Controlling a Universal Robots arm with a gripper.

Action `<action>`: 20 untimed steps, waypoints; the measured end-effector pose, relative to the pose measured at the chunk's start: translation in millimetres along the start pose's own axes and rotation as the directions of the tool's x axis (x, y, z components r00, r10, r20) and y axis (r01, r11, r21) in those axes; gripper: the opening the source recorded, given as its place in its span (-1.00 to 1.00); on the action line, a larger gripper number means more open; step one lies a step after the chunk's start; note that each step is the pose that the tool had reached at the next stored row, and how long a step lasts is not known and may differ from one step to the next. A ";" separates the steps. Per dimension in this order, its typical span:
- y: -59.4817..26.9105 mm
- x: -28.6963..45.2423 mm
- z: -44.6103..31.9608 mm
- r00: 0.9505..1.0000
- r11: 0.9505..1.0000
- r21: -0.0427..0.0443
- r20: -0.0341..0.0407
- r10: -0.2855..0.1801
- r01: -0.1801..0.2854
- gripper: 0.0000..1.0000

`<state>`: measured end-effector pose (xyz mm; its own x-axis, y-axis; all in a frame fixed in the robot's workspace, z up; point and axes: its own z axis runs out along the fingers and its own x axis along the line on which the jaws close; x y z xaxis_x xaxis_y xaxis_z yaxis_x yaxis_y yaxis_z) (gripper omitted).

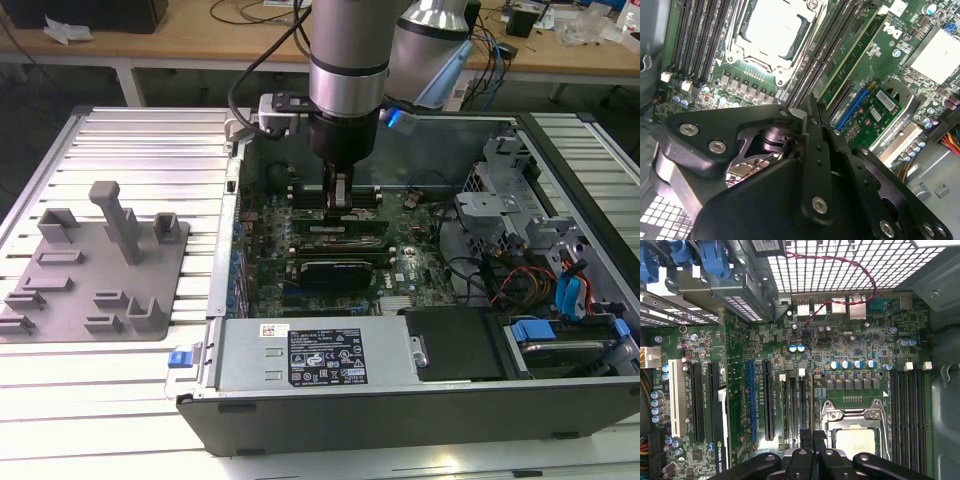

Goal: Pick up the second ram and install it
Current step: 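Insert the second ram into the second slot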

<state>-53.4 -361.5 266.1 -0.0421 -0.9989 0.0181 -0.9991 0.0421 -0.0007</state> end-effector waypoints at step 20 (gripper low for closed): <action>-0.3 3.5 15.7 1.000 1.000 0.001 0.000 0.000 0.000 -0.81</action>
<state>-53.2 -365.3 250.5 -0.0417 -0.9990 0.0181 -0.9991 0.0417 -0.0013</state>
